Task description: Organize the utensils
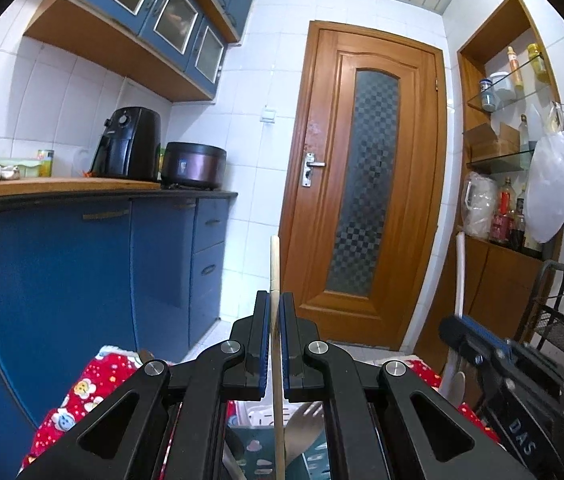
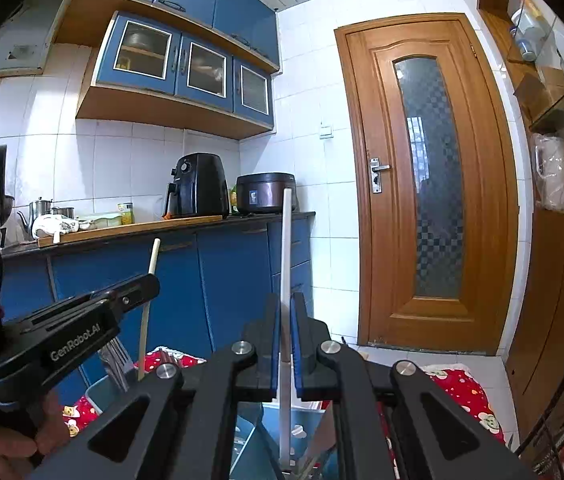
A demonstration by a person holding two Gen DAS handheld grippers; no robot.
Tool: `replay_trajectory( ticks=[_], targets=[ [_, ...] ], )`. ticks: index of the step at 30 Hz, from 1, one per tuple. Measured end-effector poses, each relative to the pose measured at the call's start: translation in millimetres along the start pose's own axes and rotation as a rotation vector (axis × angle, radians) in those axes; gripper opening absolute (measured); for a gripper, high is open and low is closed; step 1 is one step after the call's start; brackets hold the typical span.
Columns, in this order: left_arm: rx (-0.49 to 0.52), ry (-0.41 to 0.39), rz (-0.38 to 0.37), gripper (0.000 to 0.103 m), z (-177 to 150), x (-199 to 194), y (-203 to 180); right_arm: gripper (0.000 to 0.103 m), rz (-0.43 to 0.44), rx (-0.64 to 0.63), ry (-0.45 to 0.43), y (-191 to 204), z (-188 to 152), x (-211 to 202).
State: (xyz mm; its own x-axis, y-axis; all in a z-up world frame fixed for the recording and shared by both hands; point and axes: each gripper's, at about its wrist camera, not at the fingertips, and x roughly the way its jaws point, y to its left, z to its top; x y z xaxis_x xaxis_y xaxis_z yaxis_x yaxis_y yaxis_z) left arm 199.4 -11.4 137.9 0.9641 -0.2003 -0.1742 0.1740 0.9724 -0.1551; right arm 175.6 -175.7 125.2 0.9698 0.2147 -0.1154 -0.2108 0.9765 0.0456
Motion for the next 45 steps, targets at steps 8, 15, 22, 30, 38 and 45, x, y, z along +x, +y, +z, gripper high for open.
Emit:
replay_trajectory(
  ticks=[8,15,22,30,38,45],
  targets=[
    [-0.004,0.024,0.002,0.004,-8.3,0.1,2.6,0.007,-0.024,0.02,0.044,-2.8,-19.5,1.3],
    [-0.017,0.066,-0.019,0.005,-12.2,-3.6,5.5,0.025,0.021,0.108,0.056,-10.8,-14.4,-11.0],
    [-0.048,0.102,-0.042,0.015,-7.6,-12.7,11.4,0.034,0.033,0.101,0.031,-2.9,-0.7,-34.6],
    [-0.038,0.09,-0.049,0.037,4.2,-40.6,14.6,0.038,0.048,0.134,0.022,5.2,15.3,-67.3],
    [-0.006,0.105,-0.032,0.054,11.1,-79.6,13.7,0.043,0.056,0.166,0.071,14.6,19.7,-98.6],
    [0.008,0.142,-0.018,0.06,5.2,-109.2,13.7,0.066,0.061,0.2,0.127,21.5,3.9,-125.6]
  ],
)
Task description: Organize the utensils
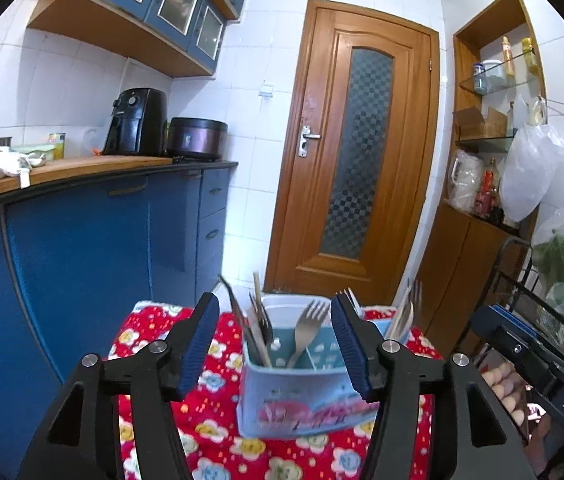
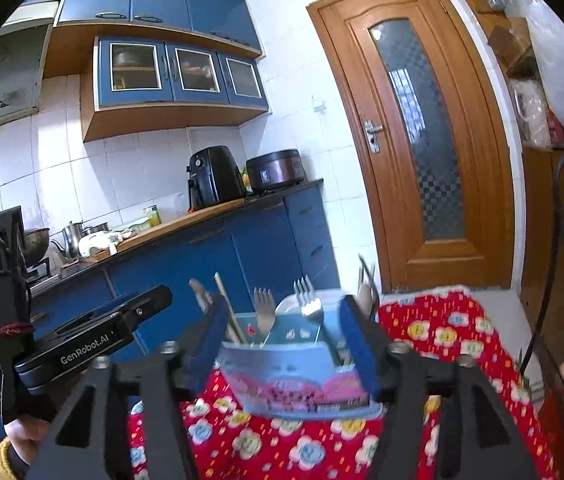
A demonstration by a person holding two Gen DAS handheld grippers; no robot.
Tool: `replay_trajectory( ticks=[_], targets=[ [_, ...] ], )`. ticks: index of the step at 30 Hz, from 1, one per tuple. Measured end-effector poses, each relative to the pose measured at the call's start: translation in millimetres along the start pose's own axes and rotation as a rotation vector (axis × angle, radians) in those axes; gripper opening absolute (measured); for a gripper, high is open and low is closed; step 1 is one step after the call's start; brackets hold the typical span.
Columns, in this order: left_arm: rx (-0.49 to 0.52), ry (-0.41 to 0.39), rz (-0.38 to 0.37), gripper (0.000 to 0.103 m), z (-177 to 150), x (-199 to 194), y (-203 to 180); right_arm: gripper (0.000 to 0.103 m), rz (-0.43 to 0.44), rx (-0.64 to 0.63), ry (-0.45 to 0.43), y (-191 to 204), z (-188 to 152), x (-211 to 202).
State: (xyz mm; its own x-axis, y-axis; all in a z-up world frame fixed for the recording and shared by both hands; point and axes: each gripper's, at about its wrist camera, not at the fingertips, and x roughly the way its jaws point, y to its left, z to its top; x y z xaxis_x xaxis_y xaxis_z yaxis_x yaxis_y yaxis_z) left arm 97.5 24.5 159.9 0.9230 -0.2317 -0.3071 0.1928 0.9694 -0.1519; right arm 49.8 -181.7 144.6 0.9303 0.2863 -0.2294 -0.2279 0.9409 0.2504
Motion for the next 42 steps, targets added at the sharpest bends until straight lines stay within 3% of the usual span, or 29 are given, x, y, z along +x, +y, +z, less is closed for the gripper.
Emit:
replay_trajectory(
  ticks=[9,23,42],
  targets=[
    [-0.015,0.044,0.01,0.06,-32.0,-25.2,-2.7,0.077,-0.028,0.022,0.06,-0.6,-31.4,-19.2],
    [-0.024,0.146,0.055,0.06,-87.0,-22.0,0.8,0.078,-0.151,-0.003,0.149,-13.5,-87.7,-24.4],
    [0.017,0.169,0.109,0.06,-134.7,-11.6,-5.0,0.078,-0.236,0.003,0.227,-31.2,-121.6,-14.9]
  ],
)
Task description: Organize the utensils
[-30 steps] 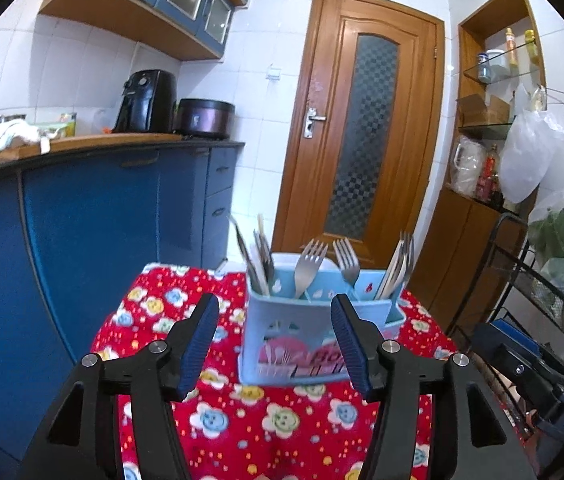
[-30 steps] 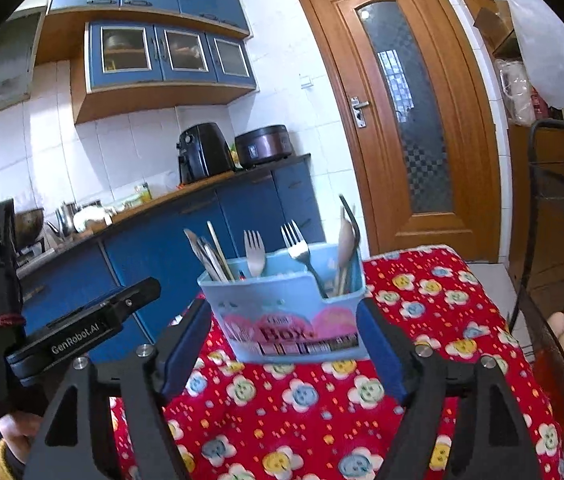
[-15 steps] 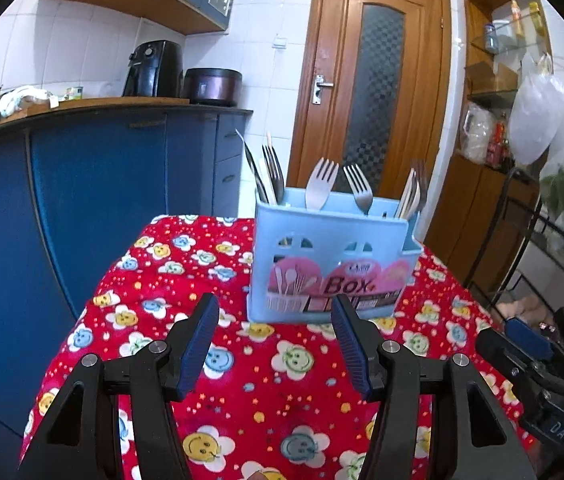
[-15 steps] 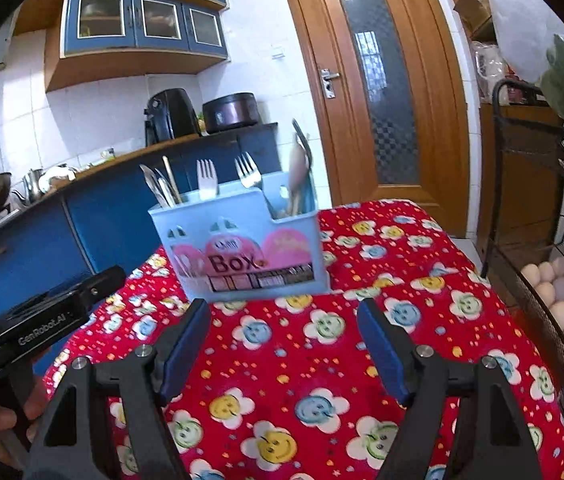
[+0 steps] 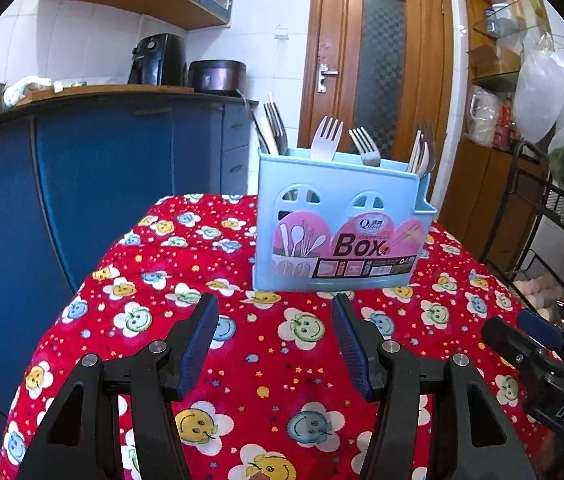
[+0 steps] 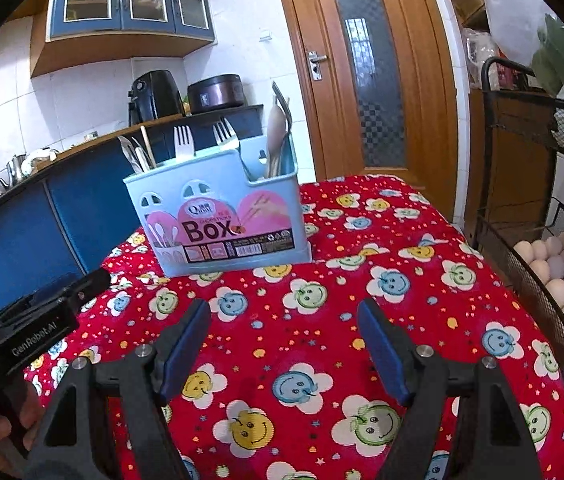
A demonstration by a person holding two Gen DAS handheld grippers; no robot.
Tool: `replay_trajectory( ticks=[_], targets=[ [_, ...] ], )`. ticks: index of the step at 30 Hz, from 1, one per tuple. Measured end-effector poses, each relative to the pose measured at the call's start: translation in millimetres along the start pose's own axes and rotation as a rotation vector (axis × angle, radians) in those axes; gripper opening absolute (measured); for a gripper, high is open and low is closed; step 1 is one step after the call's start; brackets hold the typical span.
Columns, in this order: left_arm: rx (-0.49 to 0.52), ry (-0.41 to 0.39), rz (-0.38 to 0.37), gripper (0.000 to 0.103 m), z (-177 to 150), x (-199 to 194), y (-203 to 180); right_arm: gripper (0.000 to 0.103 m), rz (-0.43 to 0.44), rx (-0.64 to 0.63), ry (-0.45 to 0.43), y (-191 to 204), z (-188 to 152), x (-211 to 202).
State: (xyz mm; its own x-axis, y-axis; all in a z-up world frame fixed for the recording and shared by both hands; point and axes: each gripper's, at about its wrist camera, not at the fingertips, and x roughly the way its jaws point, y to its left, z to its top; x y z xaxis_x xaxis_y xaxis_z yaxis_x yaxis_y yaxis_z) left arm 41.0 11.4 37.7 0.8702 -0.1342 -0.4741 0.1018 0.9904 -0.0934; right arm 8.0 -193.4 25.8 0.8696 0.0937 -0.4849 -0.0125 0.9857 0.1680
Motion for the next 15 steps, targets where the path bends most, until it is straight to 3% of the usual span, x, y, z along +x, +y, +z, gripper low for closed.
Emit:
replay_trajectory(
  ticks=[15],
  targets=[
    [0.008,0.001,0.029,0.06,-1.4,1.0,-2.9,0.078,-0.005,0.006,0.015,-0.8,-2.1,4.7]
  ],
)
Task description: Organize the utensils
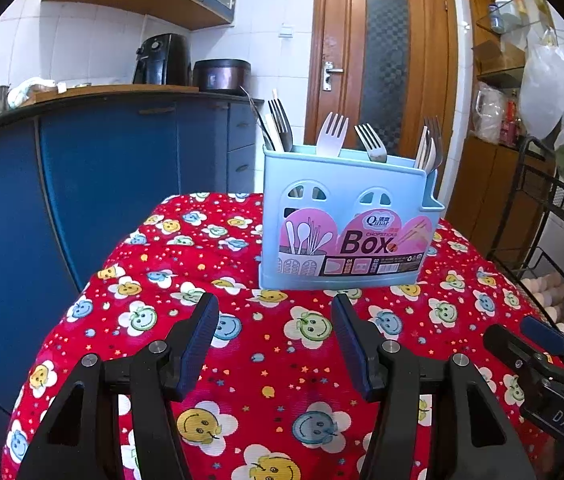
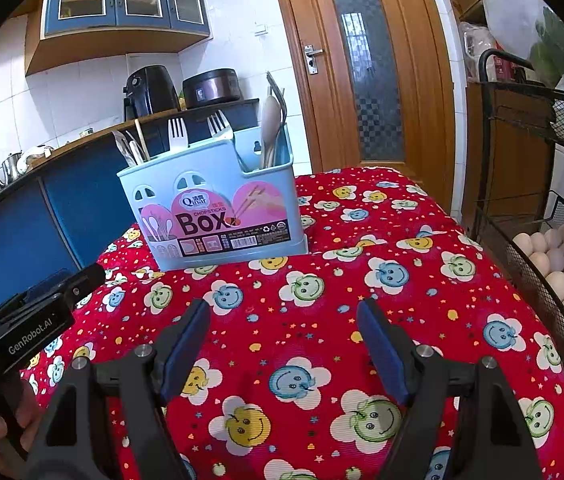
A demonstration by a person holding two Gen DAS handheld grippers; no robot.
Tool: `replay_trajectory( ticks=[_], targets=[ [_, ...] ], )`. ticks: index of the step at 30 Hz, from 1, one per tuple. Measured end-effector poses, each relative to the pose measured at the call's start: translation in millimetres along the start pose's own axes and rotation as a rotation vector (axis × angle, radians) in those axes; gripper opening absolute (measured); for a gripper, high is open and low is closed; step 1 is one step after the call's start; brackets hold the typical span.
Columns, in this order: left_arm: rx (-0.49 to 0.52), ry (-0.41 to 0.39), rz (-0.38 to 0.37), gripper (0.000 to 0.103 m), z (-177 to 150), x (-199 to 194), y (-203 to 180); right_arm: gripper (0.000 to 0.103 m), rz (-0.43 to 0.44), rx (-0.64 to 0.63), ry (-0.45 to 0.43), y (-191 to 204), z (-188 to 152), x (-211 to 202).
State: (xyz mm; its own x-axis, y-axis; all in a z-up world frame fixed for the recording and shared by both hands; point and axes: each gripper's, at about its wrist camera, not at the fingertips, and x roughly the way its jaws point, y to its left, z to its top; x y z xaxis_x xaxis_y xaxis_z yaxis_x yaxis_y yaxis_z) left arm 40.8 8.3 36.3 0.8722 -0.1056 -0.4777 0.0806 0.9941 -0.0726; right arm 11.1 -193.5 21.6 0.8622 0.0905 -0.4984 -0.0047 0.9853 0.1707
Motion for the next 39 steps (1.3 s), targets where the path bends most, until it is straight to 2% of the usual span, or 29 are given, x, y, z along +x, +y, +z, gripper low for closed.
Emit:
replay_trajectory(
  ticks=[39],
  targets=[
    [-0.008,-0.008,0.004,0.06,0.2,-1.6,1.6,0.078,0.0,-0.002,0.0,1.0,0.1,-0.3]
  ],
)
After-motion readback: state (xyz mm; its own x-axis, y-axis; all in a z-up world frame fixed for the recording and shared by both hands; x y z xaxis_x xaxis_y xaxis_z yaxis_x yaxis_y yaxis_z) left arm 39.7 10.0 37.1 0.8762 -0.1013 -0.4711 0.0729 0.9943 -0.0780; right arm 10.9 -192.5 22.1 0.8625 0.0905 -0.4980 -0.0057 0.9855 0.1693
